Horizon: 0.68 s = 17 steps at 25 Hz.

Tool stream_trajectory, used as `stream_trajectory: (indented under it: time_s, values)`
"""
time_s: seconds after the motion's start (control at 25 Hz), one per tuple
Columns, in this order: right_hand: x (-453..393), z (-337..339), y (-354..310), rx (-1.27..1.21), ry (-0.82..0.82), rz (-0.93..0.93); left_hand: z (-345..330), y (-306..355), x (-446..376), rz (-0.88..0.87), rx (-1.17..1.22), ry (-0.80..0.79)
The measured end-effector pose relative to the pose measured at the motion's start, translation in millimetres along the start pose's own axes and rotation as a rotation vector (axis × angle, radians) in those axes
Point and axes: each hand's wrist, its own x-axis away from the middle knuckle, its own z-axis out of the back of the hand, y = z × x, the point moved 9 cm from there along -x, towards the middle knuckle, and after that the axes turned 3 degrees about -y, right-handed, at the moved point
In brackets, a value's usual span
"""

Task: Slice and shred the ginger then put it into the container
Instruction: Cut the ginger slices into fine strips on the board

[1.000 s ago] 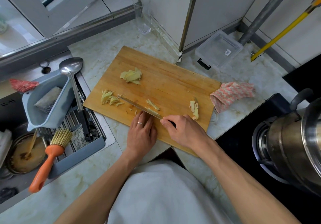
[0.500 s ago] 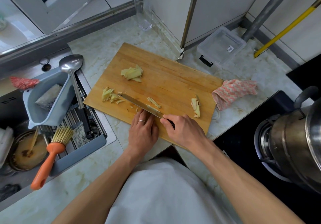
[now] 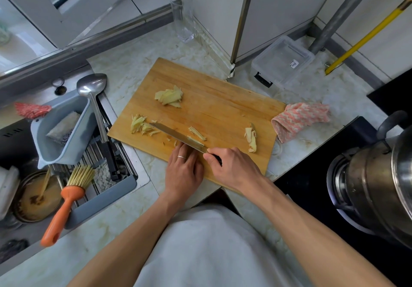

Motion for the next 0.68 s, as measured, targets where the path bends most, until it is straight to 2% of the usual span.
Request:
stream_trajectory:
  time_s: [0.68]
  values:
    - [-1.5,0.1,1.3,-0.023,0.023,0.023,-1.2,-0.5,0.1,0.003,0.005,0.001]
